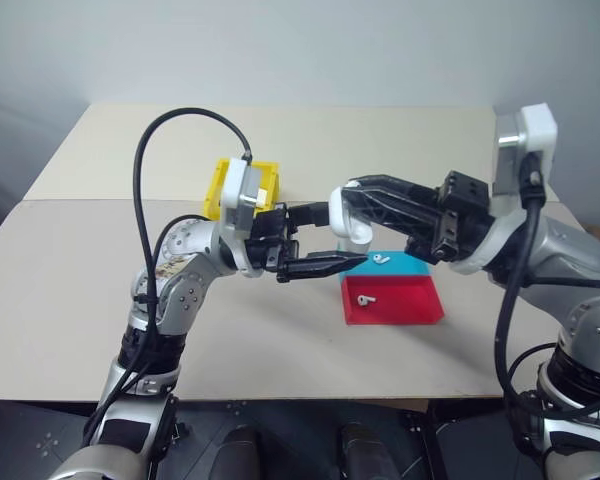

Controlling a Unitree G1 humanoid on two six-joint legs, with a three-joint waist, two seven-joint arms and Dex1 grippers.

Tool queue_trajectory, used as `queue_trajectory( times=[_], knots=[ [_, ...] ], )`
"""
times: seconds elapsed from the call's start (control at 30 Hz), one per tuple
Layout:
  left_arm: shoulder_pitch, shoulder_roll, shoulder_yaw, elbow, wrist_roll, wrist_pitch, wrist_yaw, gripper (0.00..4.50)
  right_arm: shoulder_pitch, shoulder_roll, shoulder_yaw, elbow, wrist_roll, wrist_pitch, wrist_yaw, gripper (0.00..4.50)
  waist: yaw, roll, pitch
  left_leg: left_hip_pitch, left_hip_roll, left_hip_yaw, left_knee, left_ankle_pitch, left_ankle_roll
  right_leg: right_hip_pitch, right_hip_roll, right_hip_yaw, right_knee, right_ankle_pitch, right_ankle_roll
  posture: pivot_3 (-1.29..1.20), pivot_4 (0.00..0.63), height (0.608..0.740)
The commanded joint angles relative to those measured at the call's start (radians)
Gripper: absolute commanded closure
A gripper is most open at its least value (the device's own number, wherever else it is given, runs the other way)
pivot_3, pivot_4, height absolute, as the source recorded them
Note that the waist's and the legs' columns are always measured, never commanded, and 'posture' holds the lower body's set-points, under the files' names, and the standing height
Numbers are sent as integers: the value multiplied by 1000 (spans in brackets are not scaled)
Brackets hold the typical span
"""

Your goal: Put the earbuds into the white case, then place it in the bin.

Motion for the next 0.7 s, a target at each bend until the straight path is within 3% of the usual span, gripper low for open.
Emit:
queue_trajectory(
  times=[0.03, 0.27, 0.5, 0.6, 0.7],
  knots=[
    [-20, -6, 12, -17, -6, -24, -3, 1684, 15, -33, 2, -27, 9, -41, 11, 3857, 0, 0, 0, 0, 0, 0, 0, 0, 0, 0, 0, 0, 0, 0, 0, 0, 150, 740],
    [-28, -2, 26, 2, -5, -27, 0, 1684, 28, -76, 4, -16, 19, -84, 33, 1488, 0, 0, 0, 0, 0, 0, 0, 0, 0, 0, 0, 0, 0, 0, 0, 0, 150, 740],
    [-31, 2, 25, 8, 1, -35, 5, 1684, -2, -129, -34, 38, 23, -120, 62, 1488, 1, 0, 0, 0, 0, 0, 0, 0, 0, 0, 0, 0, 0, 0, 0, 0, 150, 740],
    [-35, 23, 44, 10, -7, -31, 0, 1684, -36, -220, -23, 130, -82, -146, 156, 1488, 1, 0, 0, 0, 0, 0, 0, 0, 0, 0, 0, 0, -1, 0, 0, 0, 150, 740],
    [-38, 47, 60, 16, -16, -30, -18, 1684, -47, -350, 98, 213, -291, -245, 337, 1488, 1, 0, 0, 0, 0, 0, -1, 0, 0, 0, 0, 0, -1, 0, 0, 0, 150, 740]
  ],
)
